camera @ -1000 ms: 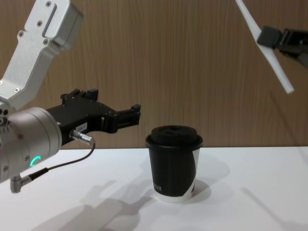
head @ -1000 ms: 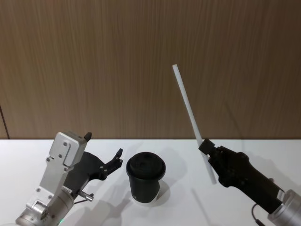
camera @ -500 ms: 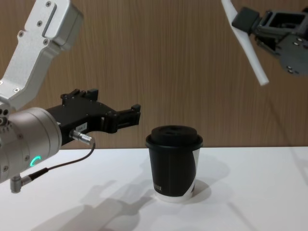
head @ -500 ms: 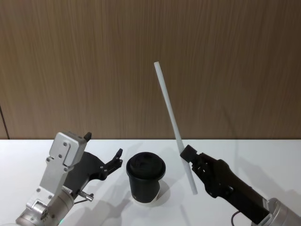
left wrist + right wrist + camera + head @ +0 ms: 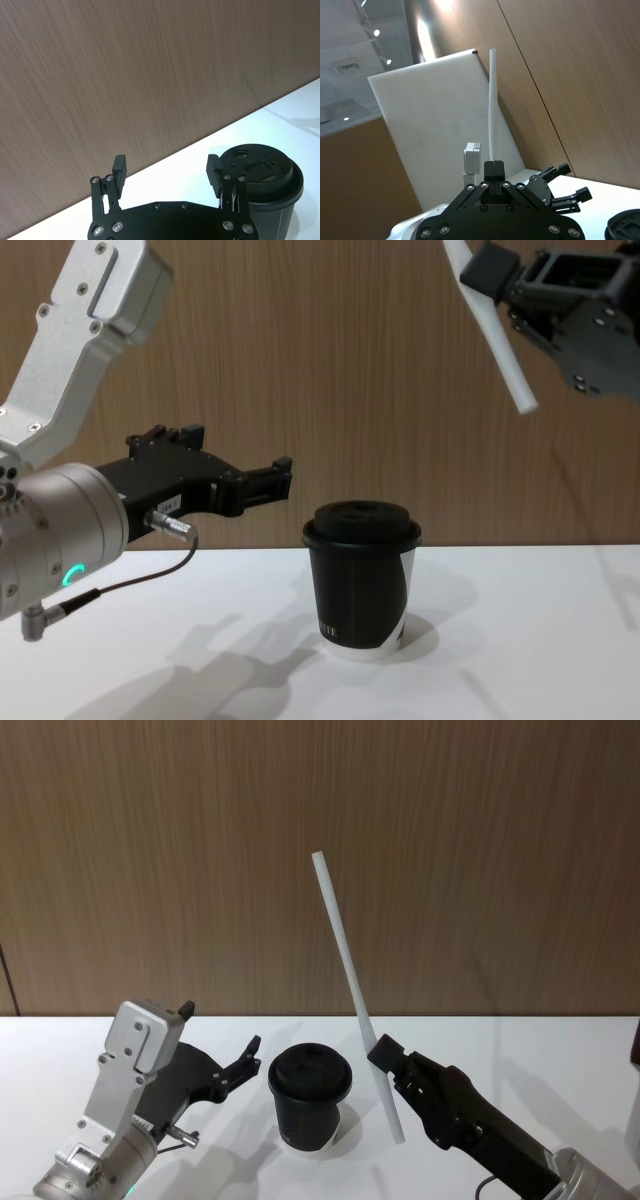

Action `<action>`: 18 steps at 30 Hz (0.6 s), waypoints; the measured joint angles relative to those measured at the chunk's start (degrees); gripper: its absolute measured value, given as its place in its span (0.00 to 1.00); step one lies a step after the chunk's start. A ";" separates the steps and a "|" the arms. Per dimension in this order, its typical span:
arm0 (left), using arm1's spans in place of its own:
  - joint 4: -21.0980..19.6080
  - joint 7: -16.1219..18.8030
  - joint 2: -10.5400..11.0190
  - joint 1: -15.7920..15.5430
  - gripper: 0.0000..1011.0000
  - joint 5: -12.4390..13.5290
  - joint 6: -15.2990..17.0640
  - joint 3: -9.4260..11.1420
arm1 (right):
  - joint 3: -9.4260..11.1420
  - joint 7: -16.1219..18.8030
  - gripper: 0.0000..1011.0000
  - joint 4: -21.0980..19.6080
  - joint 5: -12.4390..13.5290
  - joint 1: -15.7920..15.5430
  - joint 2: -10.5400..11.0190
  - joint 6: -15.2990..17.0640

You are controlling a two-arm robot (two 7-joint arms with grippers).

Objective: Pick up the straw with one hand, pass it to the other hand, and insert it into the cup.

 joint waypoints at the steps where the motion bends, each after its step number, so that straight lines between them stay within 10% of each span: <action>1: 0.00 0.00 0.00 0.00 0.99 0.00 0.00 0.00 | -0.05 0.01 0.00 0.00 0.06 0.01 0.00 0.00; 18: -3.00 -2.42 0.84 1.35 0.99 -3.83 0.59 -2.86 | -0.71 0.03 0.00 0.09 0.68 0.12 -0.03 0.02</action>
